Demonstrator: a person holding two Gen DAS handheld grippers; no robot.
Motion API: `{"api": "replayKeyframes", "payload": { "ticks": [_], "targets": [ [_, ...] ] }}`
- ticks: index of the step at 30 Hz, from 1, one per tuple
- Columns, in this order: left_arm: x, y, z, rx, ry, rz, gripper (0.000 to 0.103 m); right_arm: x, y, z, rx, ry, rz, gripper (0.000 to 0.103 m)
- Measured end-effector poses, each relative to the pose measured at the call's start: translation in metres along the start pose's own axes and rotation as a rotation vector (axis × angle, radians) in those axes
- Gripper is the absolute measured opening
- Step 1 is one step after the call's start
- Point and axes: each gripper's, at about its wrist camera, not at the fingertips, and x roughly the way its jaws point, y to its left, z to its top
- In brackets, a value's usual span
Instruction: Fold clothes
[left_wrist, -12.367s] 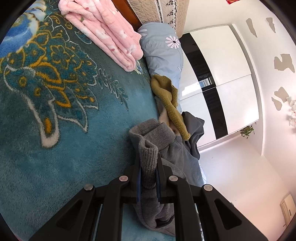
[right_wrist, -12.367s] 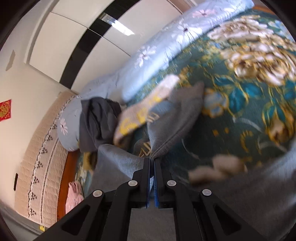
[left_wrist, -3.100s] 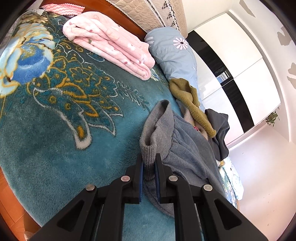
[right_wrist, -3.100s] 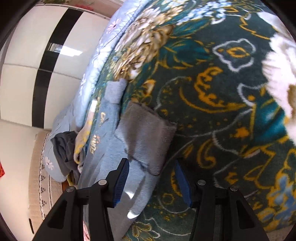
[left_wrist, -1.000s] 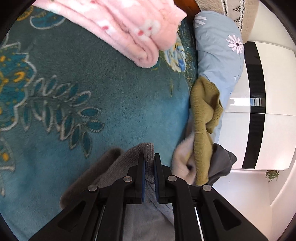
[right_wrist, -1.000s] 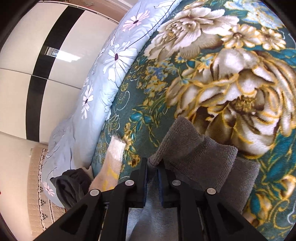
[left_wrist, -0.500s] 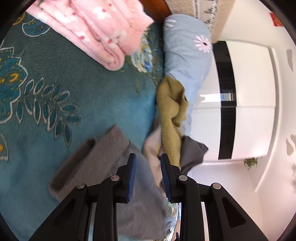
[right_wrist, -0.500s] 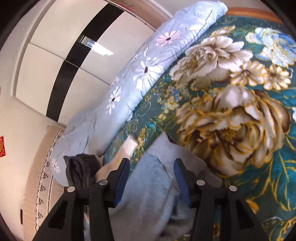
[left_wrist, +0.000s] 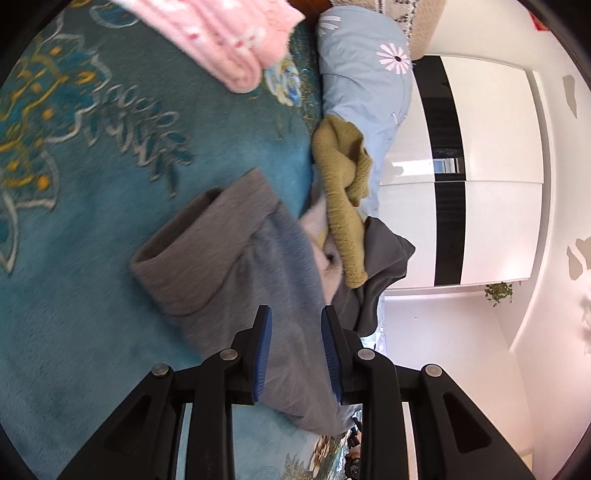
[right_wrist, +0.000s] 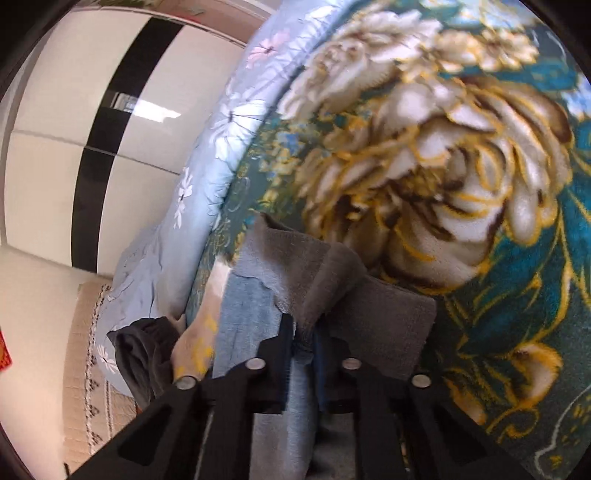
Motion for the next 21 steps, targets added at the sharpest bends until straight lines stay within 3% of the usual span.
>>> {"api": "replayKeyframes", "payload": {
  "ticks": [4,10,13,16,21],
  "targets": [
    [-0.008,0.009,-0.005,0.001,-0.003,-0.009,0.028,-0.031,0.027,0.002,-0.135,-0.073,0.128,0.009],
    [-0.007,0.024,-0.012,-0.014,0.014,0.008,0.03,-0.013,-0.025,-0.002,-0.057,0.018,-0.041,0.009],
    [-0.007,0.026,-0.015,-0.019,0.023,0.015,0.03,-0.01,-0.042,-0.006,-0.002,0.016,-0.022,0.009],
    [-0.011,0.027,-0.016,-0.008,0.008,0.03,0.032,-0.011,-0.035,-0.004,-0.031,0.016,-0.019,0.009],
    [-0.009,0.039,-0.019,-0.044,-0.02,0.084,0.046,-0.017,-0.023,-0.005,-0.109,0.015,-0.044,0.009]
  ]
}}
